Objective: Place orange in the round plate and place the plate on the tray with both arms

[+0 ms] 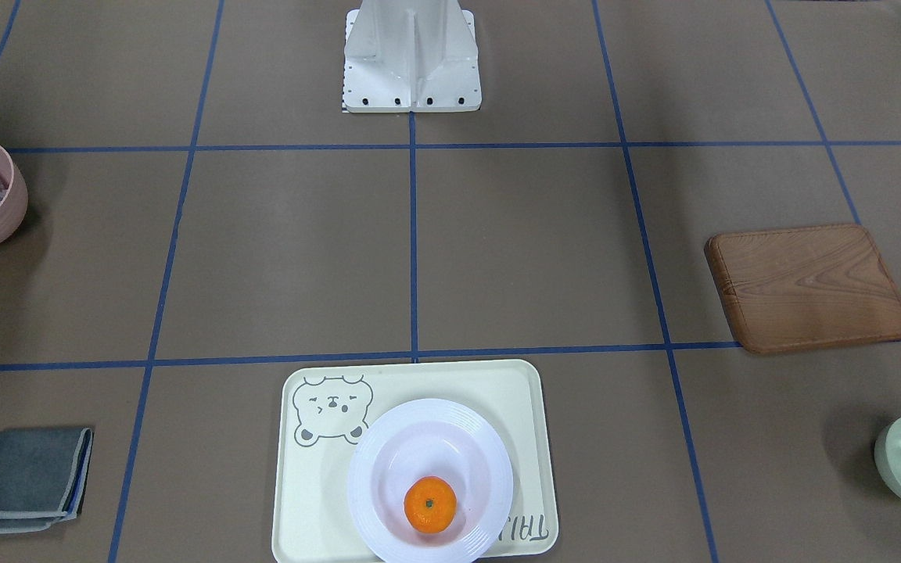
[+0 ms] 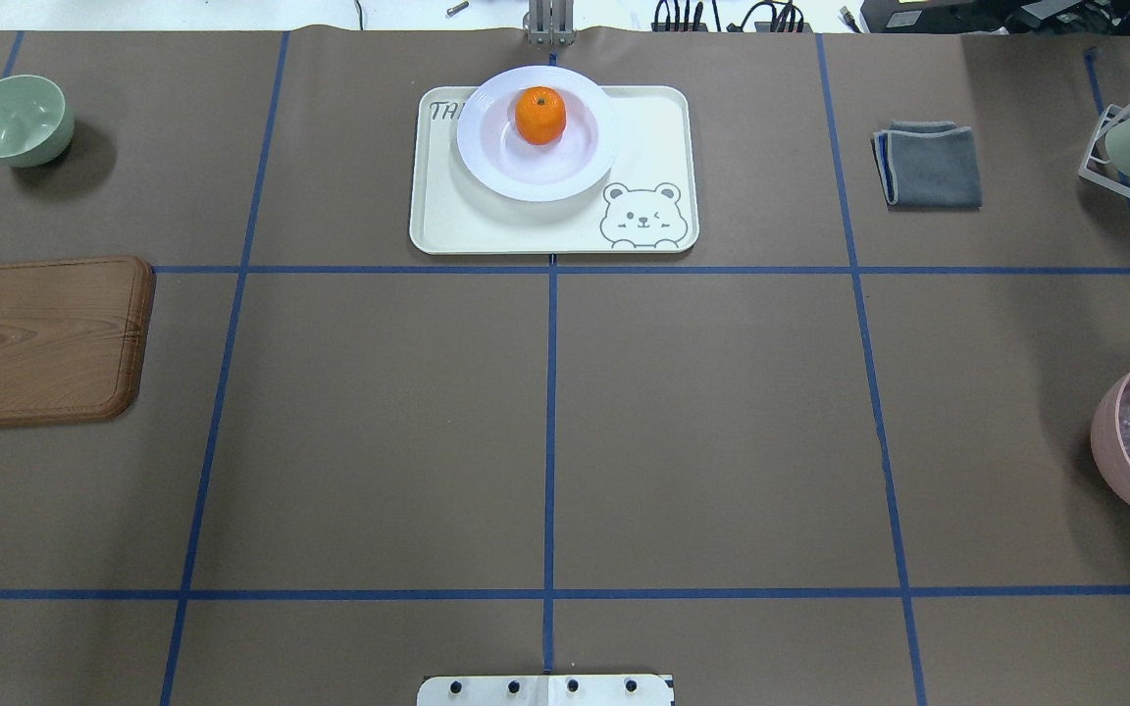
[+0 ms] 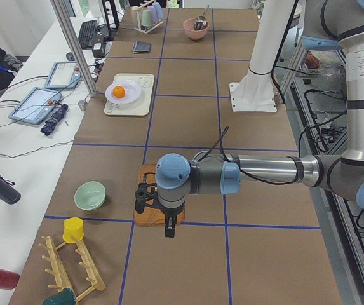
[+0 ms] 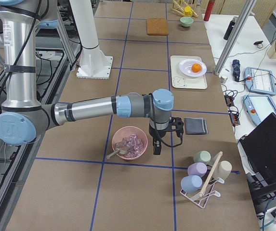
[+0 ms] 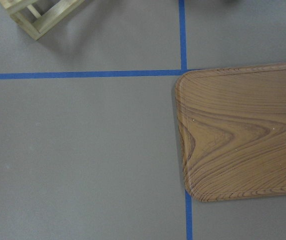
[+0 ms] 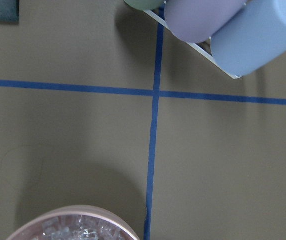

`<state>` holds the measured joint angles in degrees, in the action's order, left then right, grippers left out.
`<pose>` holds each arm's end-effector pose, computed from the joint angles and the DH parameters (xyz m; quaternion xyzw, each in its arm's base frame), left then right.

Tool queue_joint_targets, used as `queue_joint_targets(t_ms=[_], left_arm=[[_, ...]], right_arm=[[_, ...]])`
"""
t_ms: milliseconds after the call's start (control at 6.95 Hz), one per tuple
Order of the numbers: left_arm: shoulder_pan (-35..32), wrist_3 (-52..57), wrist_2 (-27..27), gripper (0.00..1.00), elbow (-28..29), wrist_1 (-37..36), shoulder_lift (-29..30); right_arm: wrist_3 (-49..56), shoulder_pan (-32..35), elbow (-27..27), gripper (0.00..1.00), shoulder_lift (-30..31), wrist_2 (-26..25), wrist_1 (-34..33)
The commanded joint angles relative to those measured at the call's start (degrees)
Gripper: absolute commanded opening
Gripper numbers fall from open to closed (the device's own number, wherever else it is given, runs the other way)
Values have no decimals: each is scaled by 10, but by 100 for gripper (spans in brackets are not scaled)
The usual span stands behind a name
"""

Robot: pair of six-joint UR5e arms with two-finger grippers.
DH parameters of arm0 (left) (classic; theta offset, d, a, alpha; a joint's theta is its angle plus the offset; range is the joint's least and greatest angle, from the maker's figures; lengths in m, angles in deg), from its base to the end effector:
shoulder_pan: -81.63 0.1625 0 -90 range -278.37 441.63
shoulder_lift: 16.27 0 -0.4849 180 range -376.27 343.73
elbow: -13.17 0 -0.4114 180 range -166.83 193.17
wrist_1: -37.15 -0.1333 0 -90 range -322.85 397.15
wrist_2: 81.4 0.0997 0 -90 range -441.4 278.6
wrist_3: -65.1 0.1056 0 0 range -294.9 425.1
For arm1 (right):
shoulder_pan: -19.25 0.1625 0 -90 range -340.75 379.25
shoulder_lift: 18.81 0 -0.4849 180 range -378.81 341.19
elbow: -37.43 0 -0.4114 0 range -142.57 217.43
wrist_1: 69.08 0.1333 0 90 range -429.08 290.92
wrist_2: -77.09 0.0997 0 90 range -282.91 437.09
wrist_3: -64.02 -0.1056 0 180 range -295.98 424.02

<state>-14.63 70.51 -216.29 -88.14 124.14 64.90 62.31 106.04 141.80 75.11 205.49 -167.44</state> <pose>-0.1059 -0.4266 0.6996 0.0346 0.3802 -0.0086 0.9242 0.0411 -0.4771 0.6507 0.0031 -0.3292 -0.0184 0.9441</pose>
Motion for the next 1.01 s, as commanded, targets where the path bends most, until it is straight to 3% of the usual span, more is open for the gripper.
queue_joint_targets(t_ms=[0, 288, 863], left_arm=[[1, -1, 2, 99, -6, -6, -1], [9, -1, 42, 99, -11, -31, 6], [9, 7, 37, 99, -22, -36, 10]], right_arm=[[0, 1, 2, 100, 21, 0, 15], [-1, 1, 6, 100, 20, 2, 26], [-2, 1, 5, 100, 20, 16, 26]])
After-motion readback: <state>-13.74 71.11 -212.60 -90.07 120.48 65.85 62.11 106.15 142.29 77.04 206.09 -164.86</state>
